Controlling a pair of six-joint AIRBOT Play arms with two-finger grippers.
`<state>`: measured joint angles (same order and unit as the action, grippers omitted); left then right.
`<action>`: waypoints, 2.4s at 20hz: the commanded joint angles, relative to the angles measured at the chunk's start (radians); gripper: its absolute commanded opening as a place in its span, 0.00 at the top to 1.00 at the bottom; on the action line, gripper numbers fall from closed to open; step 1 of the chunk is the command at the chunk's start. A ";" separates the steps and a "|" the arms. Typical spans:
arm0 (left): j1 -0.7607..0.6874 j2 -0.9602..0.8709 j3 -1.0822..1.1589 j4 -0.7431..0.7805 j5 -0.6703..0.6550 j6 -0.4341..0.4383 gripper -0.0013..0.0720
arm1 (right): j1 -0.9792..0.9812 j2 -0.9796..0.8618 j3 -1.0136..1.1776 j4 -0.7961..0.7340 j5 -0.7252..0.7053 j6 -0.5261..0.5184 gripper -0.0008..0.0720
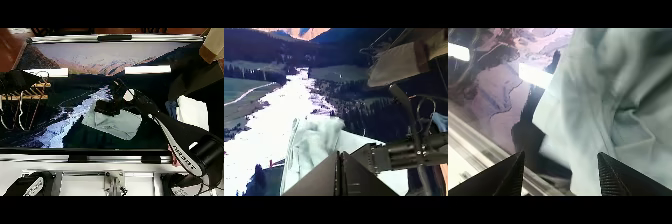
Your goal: Fold the shirts.
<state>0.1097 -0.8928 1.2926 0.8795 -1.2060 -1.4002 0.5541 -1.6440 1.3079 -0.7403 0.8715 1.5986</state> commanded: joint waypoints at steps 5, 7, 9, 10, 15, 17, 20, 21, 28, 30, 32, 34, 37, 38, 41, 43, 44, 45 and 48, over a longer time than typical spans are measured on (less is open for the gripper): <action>0.002 -0.008 0.000 0.013 0.019 0.001 0.93 | -0.214 0.232 0.000 -0.527 0.495 0.065 0.20; 0.002 -0.008 0.000 0.036 0.019 0.000 0.93 | -0.326 0.288 -0.068 -0.579 0.592 0.077 0.20; 0.002 -0.008 0.001 0.042 0.018 0.000 0.93 | -0.399 0.343 -0.223 -0.546 0.552 0.135 0.20; 0.002 -0.008 0.000 0.042 0.018 0.000 0.93 | -0.415 0.362 -0.317 -0.490 0.489 0.161 0.20; 0.002 -0.008 0.001 0.042 0.019 0.000 0.93 | -0.353 0.367 -0.577 -0.188 0.077 0.143 0.20; 0.002 -0.008 0.001 0.042 0.019 0.000 0.93 | -0.331 0.367 -0.601 -0.183 -0.004 0.145 0.20; 0.002 -0.008 0.001 0.042 0.019 -0.001 0.93 | -0.302 0.336 -0.602 -0.139 -0.050 0.158 0.22; 0.002 -0.008 0.001 0.041 0.019 -0.001 0.93 | -0.289 0.315 -0.602 -0.110 -0.050 0.143 0.39; 0.002 -0.008 0.001 0.041 0.019 0.000 0.93 | -0.392 0.425 -0.397 -0.093 0.066 -0.097 0.90; 0.002 -0.008 0.001 0.041 0.019 0.000 0.93 | -0.478 0.463 -0.239 -0.138 0.224 -0.088 0.90; 0.002 -0.008 0.001 0.041 0.019 0.000 0.93 | -0.557 0.470 -0.090 -0.178 0.384 -0.058 0.90; 0.002 -0.008 0.001 0.041 0.019 0.000 0.93 | -0.623 0.470 0.028 -0.218 0.483 -0.054 0.90; 0.002 -0.008 0.001 0.041 0.019 0.000 0.93 | -0.716 0.468 0.130 -0.264 0.483 -0.042 0.90; 0.002 -0.008 0.001 0.041 0.019 0.000 0.93 | -0.749 0.468 0.150 -0.277 0.468 -0.042 0.90; 0.002 -0.008 0.001 0.041 0.019 0.000 0.93 | -0.844 0.467 0.164 -0.293 0.406 -0.046 0.90; 0.002 -0.008 0.001 0.041 0.019 0.000 0.93 | -0.895 0.456 0.164 -0.293 0.356 -0.047 0.90; 0.002 -0.008 0.001 0.041 0.019 0.000 0.93 | -0.913 0.450 0.164 -0.292 0.323 -0.046 0.90; 0.002 -0.008 0.001 0.041 0.019 0.000 0.93 | -0.924 0.444 0.164 -0.291 0.285 -0.047 0.90; 0.002 -0.007 0.001 0.032 0.018 0.000 0.93 | -0.939 0.439 0.164 -0.293 0.171 -0.047 0.90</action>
<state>0.1116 -0.9001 1.2926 0.9192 -1.1873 -1.4010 -0.3538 -1.1984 1.4666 -1.0275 1.1561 1.5520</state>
